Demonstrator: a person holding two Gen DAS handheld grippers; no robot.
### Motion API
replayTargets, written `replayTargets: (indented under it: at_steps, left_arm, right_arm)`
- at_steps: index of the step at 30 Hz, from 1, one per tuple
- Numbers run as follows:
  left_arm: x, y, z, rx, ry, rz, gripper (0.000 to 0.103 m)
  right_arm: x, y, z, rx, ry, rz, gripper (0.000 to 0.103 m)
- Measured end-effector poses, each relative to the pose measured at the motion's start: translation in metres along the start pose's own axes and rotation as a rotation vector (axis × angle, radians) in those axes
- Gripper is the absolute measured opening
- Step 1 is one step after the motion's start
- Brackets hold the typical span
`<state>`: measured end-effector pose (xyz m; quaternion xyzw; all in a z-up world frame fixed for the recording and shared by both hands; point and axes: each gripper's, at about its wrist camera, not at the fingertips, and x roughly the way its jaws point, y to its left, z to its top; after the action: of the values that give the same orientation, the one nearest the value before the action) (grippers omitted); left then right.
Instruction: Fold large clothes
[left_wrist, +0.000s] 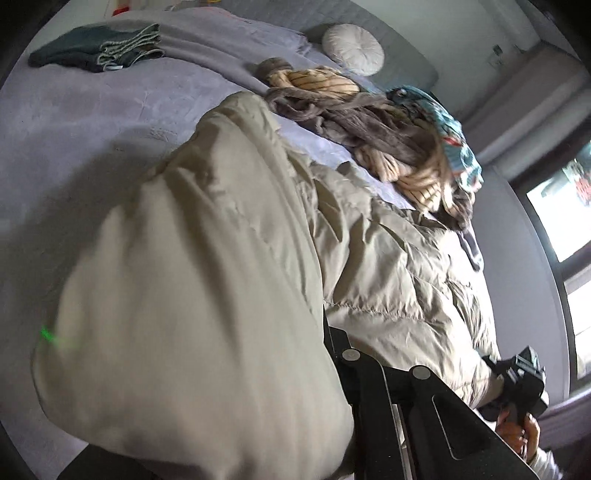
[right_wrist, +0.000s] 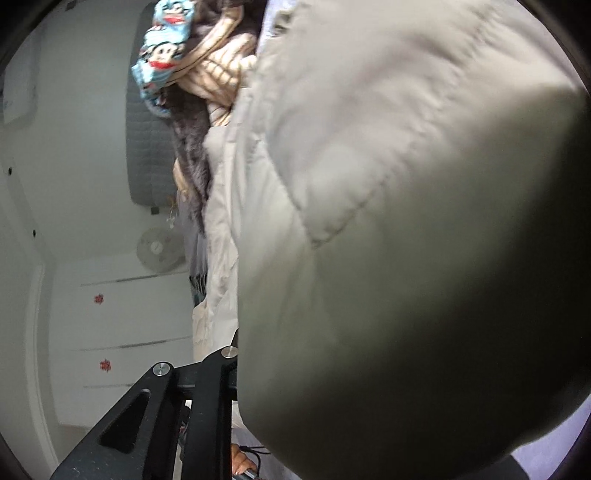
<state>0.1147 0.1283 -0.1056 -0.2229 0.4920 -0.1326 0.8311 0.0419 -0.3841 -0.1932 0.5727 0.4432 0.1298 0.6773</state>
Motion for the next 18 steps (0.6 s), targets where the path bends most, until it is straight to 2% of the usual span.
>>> replayTargets:
  at_steps: [6, 11, 18]
  left_arm:
    - [-0.045, 0.005, -0.051, 0.032, 0.09, -0.015, 0.017]
    - [-0.069, 0.023, -0.102, -0.001, 0.2, -0.033, 0.017]
    - [-0.07, 0.05, -0.154, -0.05, 0.324, -0.005, 0.018]
  right_arm:
    - [-0.042, -0.011, -0.044, -0.01, 0.052, -0.031, 0.023]
    - [-0.075, -0.035, -0.081, 0.03, 0.077, -0.04, 0.023]
    - [-0.104, -0.071, -0.127, 0.077, 0.104, -0.076, 0.024]
